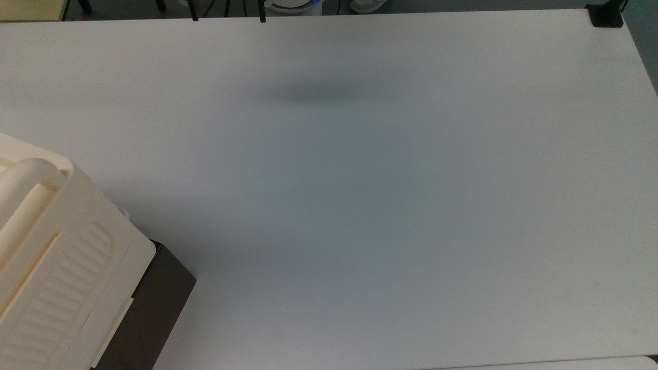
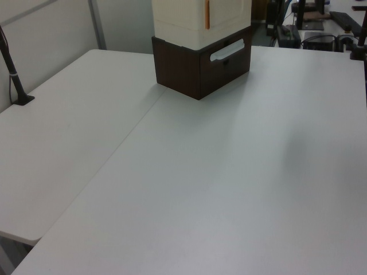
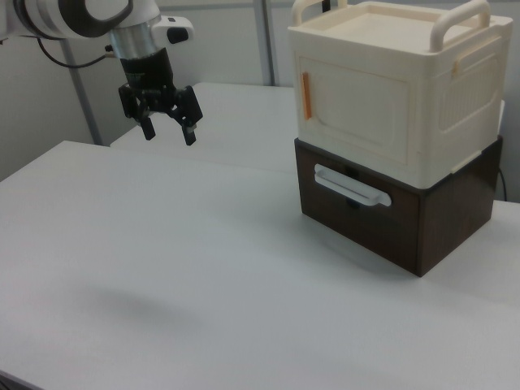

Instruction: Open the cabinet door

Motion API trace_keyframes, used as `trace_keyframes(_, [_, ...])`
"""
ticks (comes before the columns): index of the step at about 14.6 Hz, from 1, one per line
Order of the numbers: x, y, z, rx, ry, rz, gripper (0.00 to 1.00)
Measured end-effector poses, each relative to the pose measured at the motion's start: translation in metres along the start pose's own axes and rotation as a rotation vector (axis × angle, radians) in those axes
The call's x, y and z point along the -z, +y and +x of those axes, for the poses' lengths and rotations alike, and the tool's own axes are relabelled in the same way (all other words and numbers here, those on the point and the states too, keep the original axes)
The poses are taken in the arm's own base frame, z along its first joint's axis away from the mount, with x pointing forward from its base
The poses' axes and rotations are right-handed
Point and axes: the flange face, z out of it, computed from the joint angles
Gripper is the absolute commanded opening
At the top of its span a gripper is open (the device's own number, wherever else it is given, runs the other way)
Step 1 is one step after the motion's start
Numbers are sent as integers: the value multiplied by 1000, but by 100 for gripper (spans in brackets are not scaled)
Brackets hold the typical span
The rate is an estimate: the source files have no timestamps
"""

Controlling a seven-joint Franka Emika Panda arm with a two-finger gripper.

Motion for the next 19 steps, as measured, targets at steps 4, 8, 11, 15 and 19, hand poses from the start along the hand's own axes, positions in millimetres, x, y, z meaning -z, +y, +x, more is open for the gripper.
trace_keyframes(4, [-1,-1,0,3,-3,0,100])
trace_keyframes(8, [-1,-1,0,2,-3,0,100])
trace_keyframes(11, [0,0,0,0,0,0,100])
trace_keyframes(15, [7,13,8,48,87,-12,100])
trace_keyframes(19, [23,39,21,20,252,-43,88])
